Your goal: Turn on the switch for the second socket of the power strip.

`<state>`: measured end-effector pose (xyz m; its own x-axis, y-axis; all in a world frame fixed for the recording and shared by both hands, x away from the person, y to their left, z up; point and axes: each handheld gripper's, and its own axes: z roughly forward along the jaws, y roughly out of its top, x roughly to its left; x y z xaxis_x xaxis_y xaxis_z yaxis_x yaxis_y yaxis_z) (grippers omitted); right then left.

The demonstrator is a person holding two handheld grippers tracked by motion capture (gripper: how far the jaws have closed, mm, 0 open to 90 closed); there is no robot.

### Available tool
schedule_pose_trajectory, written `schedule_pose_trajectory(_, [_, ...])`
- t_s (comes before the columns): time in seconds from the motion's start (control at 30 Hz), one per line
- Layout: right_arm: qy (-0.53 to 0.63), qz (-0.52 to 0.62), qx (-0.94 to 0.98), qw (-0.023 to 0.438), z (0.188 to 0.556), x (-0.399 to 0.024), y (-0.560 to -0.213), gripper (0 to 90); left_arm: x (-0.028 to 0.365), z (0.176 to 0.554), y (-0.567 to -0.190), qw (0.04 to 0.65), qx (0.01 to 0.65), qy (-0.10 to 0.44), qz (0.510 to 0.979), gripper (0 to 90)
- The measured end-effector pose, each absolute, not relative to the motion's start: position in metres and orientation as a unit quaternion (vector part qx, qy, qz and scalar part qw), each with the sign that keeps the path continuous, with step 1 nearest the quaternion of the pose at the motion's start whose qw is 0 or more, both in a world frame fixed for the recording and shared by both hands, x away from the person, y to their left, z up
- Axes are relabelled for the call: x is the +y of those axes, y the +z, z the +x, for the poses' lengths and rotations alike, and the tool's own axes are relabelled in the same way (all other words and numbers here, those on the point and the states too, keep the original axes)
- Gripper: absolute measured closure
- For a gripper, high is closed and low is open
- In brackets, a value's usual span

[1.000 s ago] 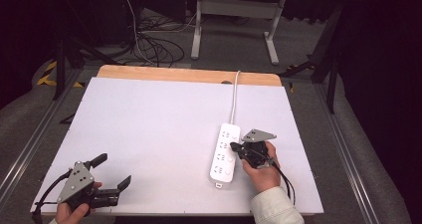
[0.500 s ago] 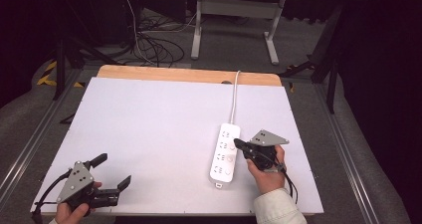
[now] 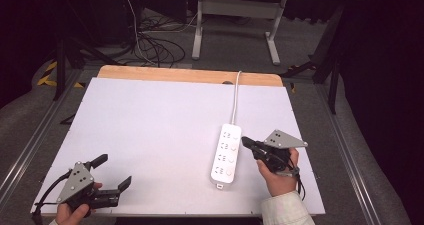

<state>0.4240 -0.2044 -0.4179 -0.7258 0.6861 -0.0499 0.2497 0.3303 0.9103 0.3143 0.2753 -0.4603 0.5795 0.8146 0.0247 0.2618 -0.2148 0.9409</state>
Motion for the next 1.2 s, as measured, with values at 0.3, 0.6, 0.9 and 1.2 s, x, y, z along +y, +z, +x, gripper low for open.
schedule_pose_trajectory(0.3, [0.486,0.295,0.797,0.202,0.425,-0.200,-0.418,81.0,0.275,0.314,-0.460,0.507,0.368,0.272,0.730,3.1])
schedule_pose_trajectory(0.6, [0.473,0.270,0.816,0.195,0.413,-0.197,-0.410,52.7,0.276,0.314,-0.460,0.511,0.368,0.271,0.728,3.1])
schedule_pose_trajectory(0.9, [0.464,0.278,0.822,0.178,0.398,-0.203,-0.401,34.4,0.276,0.314,-0.459,0.506,0.364,0.263,0.737,3.1])
schedule_pose_trajectory(1.2, [0.464,0.294,0.820,0.160,0.386,-0.211,-0.406,25.4,0.277,0.314,-0.459,0.508,0.365,0.251,0.739,3.1])
